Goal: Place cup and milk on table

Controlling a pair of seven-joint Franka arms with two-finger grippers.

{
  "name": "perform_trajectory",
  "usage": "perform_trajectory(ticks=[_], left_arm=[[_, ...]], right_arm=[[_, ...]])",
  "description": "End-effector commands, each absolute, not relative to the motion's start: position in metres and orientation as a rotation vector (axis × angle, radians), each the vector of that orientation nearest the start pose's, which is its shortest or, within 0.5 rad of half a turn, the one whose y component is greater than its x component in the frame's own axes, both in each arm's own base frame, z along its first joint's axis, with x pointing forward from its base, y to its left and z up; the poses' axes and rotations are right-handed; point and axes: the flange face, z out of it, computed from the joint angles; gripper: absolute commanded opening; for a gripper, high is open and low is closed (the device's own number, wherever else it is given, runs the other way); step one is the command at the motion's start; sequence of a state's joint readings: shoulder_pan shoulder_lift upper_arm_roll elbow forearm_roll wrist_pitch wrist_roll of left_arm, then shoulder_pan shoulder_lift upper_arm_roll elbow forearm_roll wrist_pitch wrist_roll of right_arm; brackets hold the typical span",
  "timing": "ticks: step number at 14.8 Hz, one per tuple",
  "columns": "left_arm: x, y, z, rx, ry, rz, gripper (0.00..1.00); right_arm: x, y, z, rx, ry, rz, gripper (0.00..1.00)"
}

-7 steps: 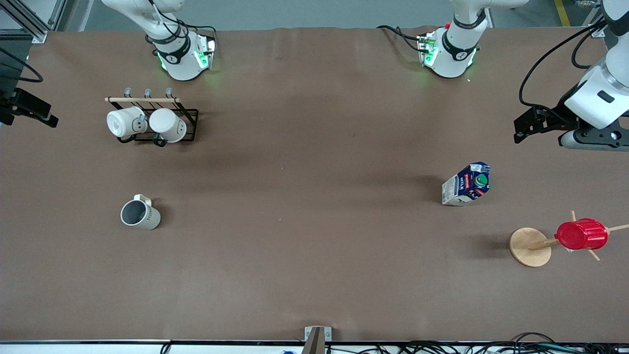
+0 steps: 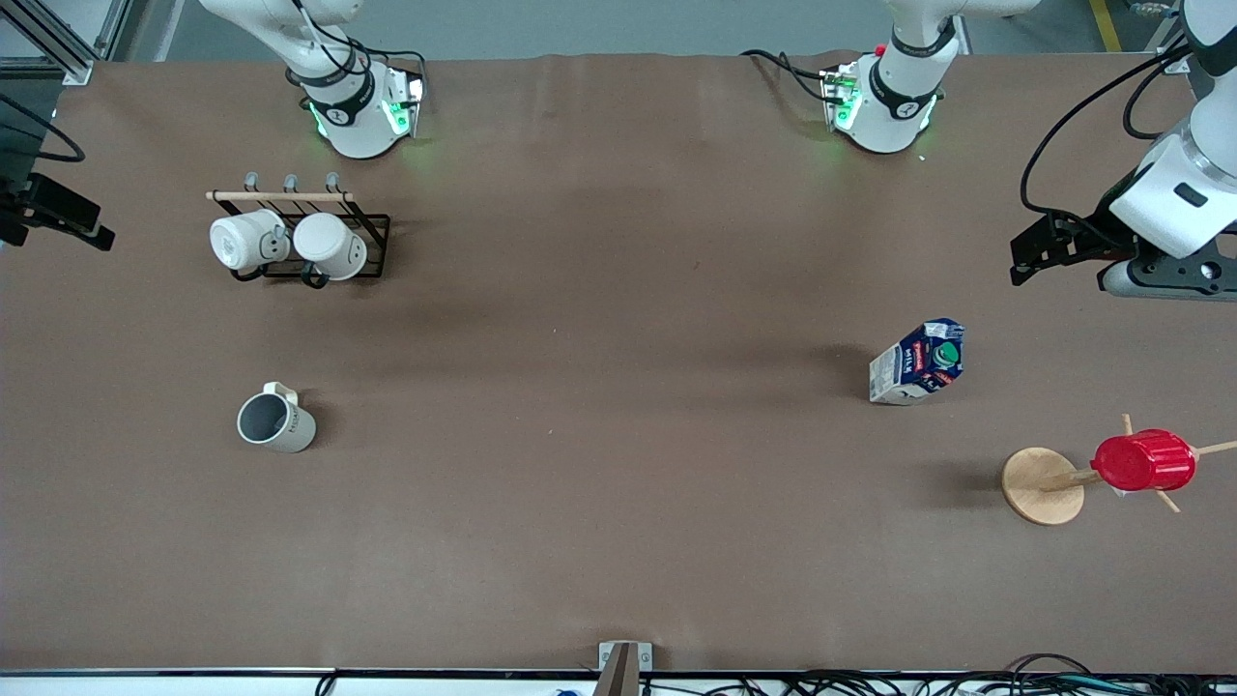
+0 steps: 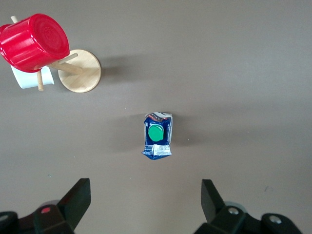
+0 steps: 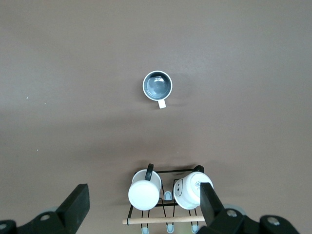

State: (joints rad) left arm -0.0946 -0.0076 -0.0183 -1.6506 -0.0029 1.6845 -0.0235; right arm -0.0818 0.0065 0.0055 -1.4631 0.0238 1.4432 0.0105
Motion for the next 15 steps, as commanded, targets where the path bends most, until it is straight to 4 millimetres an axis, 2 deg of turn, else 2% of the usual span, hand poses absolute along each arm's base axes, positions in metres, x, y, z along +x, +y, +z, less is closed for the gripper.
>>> perform_trajectory(ticks=[1, 5, 7, 10, 13, 15], left_arm=[[0.561, -0.063, 0.602, -3.129, 0.134, -0.076, 1.00], [0.562, -0.064, 0.600, -3.129, 0.136, -0.071, 1.00], [0.562, -0.064, 0.599, -3.129, 0.136, -0.068, 1.00], [0.563, -0.064, 0.596, -3.127, 0.137, -0.064, 1.00], [0.563, -0.064, 0.594, -3.127, 0.137, -0.054, 1.00], [0.563, -0.064, 0.593, -3.127, 0.137, -0.052, 1.00]], right_arm=[[0.539, -0.039, 0.662, -3.126, 0.120, 0.045, 1.00], [0.539, -0.040, 0.662, -3.126, 0.122, 0.045, 1.00], [0.543, -0.040, 0.656, -3.124, 0.120, 0.049, 1.00], [0.556, -0.041, 0.626, -3.123, 0.119, 0.093, 1.00], [0.569, -0.041, 0.574, -3.123, 0.119, 0.093, 1.00], [0.574, -0.039, 0.547, -3.124, 0.115, 0.088, 1.00]])
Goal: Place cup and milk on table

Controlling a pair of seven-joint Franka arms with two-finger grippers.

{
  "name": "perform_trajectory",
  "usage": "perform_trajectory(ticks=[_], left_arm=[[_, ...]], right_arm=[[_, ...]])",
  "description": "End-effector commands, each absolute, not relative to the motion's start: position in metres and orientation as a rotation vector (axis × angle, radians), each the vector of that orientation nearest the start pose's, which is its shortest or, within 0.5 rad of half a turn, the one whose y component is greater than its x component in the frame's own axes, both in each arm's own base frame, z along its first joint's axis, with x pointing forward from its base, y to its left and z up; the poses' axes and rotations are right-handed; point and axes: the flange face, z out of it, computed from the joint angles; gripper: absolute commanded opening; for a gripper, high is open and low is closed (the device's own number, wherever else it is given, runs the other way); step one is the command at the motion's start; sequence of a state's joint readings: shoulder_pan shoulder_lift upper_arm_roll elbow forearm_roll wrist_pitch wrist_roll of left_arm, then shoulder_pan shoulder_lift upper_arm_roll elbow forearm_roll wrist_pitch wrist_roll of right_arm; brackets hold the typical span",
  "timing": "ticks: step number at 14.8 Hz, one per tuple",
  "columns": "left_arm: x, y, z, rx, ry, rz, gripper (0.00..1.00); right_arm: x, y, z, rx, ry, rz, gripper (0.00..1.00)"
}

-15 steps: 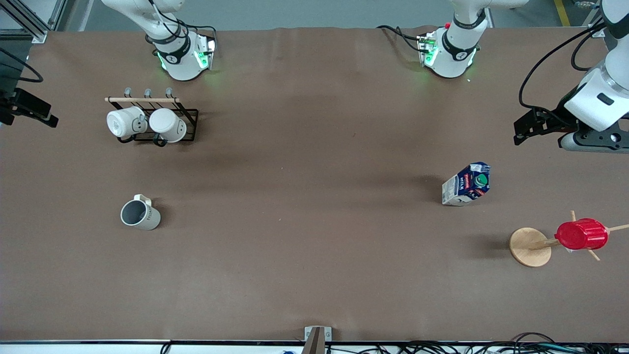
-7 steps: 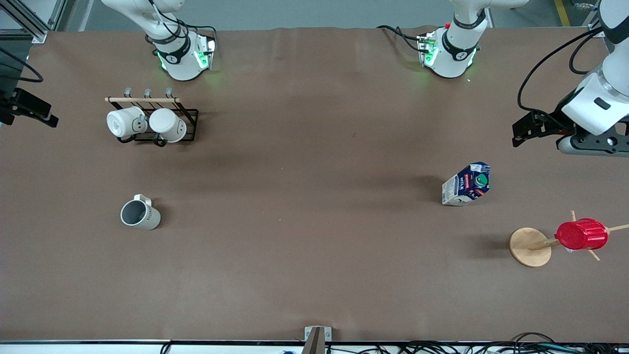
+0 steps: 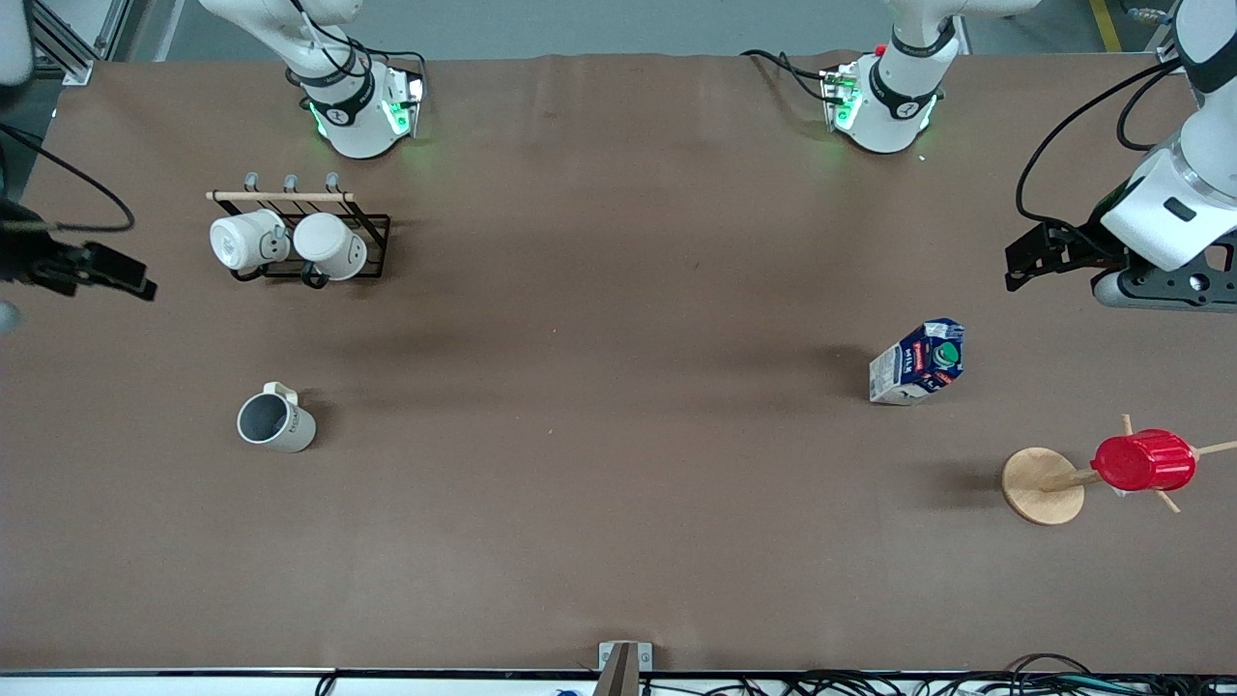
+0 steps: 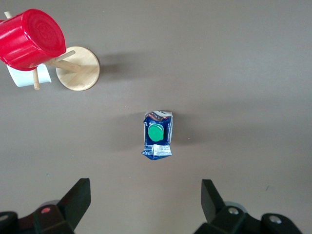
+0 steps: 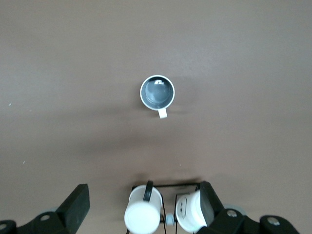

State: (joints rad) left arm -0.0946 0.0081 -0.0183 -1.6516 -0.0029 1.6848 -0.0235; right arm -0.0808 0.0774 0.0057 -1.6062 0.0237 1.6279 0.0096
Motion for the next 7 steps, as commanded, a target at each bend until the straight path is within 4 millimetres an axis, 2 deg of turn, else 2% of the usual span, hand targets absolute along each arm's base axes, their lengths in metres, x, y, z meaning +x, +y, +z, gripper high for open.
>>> perform_trajectory(ticks=[1, 3, 7], left_arm=[[0.563, -0.064, 0.594, -3.127, 0.137, -0.054, 1.00], [0.563, -0.064, 0.593, -3.127, 0.137, -0.052, 1.00], [0.563, -0.063, 0.593, -3.127, 0.137, -0.052, 1.00]], right_arm=[[0.576, -0.039, 0.536, -3.123, 0.114, 0.083, 1.00], [0.576, -0.040, 0.525, -3.122, 0.115, 0.085, 1.00], [0.569, -0.039, 0.537, -3.121, 0.114, 0.112, 1.00]])
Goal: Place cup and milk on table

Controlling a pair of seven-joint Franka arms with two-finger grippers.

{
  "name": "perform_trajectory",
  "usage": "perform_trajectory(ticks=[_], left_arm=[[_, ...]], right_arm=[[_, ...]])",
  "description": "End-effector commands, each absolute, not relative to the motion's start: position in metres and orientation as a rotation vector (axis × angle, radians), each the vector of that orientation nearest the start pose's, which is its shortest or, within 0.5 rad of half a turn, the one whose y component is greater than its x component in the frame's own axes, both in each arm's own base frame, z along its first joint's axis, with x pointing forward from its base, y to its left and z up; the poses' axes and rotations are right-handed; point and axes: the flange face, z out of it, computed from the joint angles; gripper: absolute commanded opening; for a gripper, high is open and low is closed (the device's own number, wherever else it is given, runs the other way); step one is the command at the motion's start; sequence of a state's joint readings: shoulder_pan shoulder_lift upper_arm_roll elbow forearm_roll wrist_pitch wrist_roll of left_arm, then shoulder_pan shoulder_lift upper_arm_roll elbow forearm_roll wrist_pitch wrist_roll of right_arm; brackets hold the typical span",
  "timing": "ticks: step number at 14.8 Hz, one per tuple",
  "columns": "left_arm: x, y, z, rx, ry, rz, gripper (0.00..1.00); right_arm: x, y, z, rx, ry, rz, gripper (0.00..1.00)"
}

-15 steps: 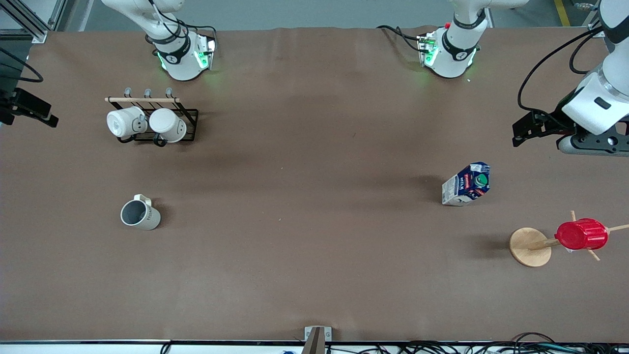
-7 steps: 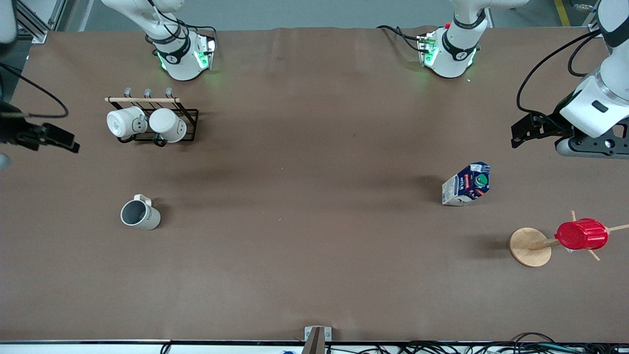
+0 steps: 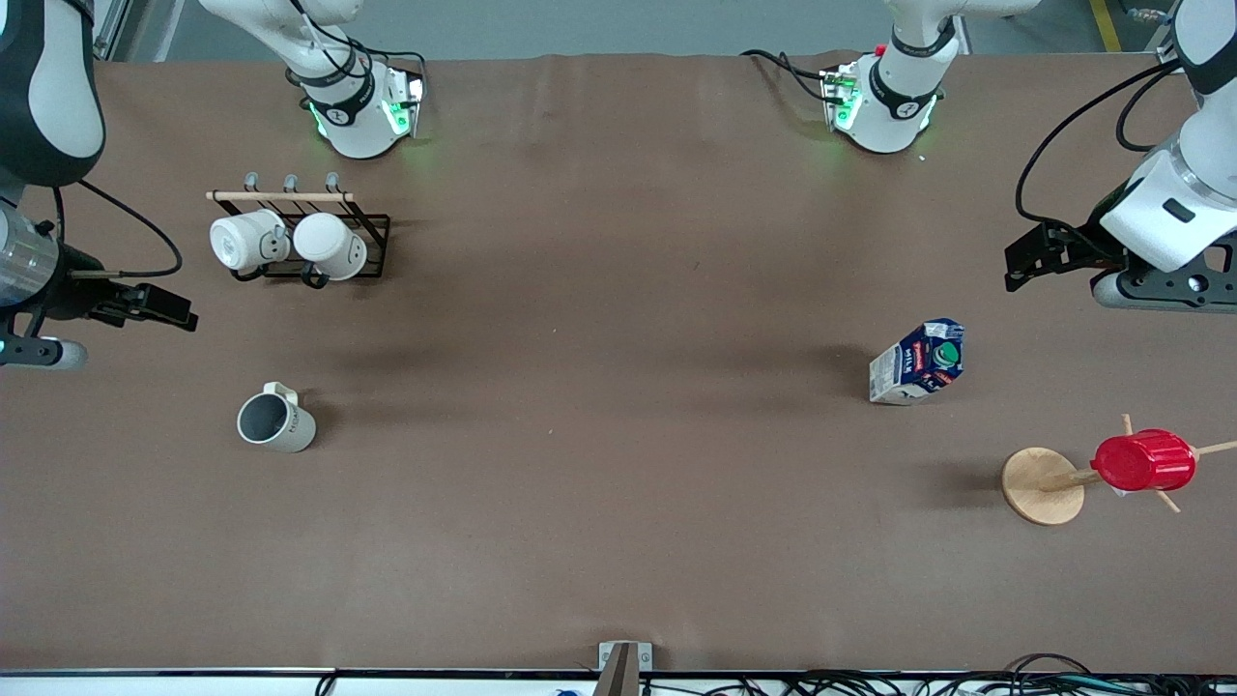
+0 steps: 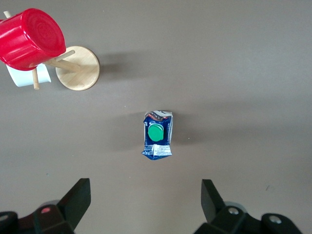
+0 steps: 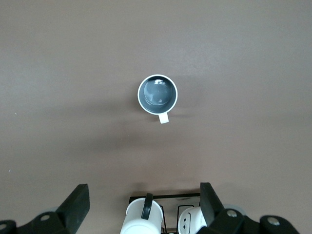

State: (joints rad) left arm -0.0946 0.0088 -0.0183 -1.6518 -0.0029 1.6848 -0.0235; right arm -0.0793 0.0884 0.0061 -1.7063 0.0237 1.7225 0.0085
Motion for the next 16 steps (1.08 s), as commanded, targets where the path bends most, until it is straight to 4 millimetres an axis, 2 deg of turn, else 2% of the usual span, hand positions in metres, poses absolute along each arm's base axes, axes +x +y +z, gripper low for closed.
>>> perform_trajectory(ticks=[1, 4, 6, 8, 16], left_arm=[[0.564, -0.063, 0.591, -3.127, 0.134, -0.047, 1.00], [0.565, -0.063, 0.590, -3.128, 0.134, -0.044, 1.00], [0.566, -0.062, 0.589, -3.128, 0.132, -0.044, 1.00], [0.570, -0.060, 0.586, -3.129, 0.129, -0.044, 1.00], [0.572, -0.062, 0.575, -3.129, 0.146, -0.018, 1.00]], right_arm=[[0.564, -0.038, 0.554, -3.120, 0.115, 0.102, 1.00], [0.548, -0.039, 0.612, -3.120, 0.132, 0.062, 1.00], [0.541, -0.037, 0.637, -3.123, 0.133, 0.064, 1.00], [0.539, -0.038, 0.642, -3.124, 0.135, 0.069, 1.00], [0.540, -0.038, 0.642, -3.123, 0.135, 0.066, 1.00]])
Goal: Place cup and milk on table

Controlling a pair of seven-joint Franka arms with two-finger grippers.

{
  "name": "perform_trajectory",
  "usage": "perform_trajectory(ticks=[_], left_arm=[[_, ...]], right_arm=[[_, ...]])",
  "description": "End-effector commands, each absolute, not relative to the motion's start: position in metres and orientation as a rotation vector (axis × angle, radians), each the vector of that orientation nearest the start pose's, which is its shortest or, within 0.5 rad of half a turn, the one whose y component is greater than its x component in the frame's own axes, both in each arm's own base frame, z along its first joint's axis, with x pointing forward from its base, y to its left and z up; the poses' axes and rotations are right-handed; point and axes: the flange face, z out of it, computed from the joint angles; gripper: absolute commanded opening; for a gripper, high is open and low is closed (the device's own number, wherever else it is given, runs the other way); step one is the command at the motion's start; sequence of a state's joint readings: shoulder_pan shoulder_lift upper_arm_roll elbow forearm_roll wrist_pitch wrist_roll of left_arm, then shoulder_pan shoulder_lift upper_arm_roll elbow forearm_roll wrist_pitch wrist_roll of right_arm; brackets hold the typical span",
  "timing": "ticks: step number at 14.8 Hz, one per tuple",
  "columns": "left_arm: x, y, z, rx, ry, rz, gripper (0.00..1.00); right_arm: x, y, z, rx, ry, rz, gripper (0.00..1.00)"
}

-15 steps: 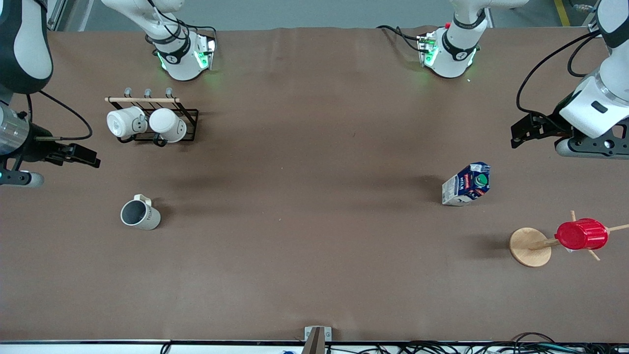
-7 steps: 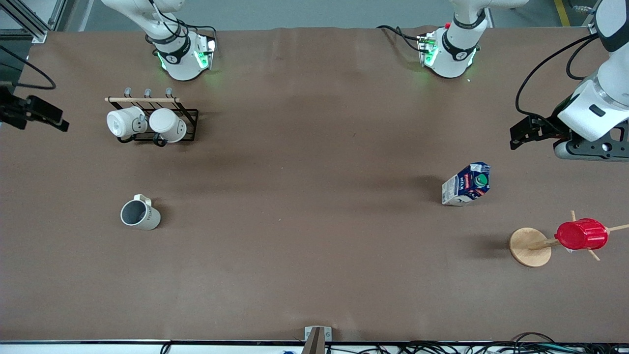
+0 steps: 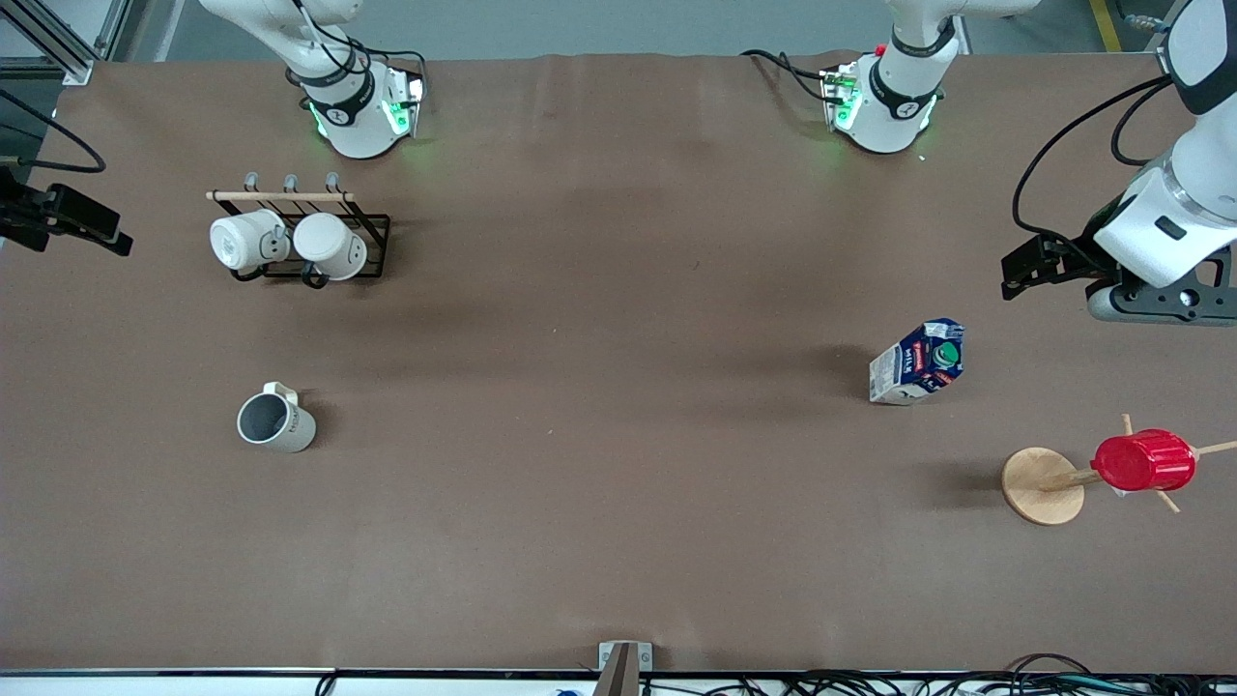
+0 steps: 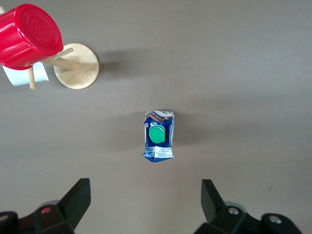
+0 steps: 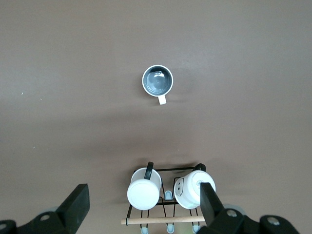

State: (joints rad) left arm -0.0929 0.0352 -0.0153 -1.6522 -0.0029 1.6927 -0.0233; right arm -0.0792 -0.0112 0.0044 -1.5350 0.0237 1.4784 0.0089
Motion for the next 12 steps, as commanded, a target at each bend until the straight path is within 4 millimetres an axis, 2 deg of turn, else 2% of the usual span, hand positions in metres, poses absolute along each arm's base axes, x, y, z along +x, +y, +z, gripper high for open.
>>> perform_trajectory(ticks=[1, 12], left_arm=[[0.5729, -0.0624, 0.5746, -3.129, 0.146, -0.018, 1.00], [0.5745, -0.0634, 0.5743, -3.130, 0.129, -0.028, 1.00]], right_arm=[[0.5397, -0.0374, 0.6423, -3.123, 0.133, 0.066, 1.00], [0.5401, -0.0387, 0.6415, -3.120, 0.123, 0.068, 1.00]])
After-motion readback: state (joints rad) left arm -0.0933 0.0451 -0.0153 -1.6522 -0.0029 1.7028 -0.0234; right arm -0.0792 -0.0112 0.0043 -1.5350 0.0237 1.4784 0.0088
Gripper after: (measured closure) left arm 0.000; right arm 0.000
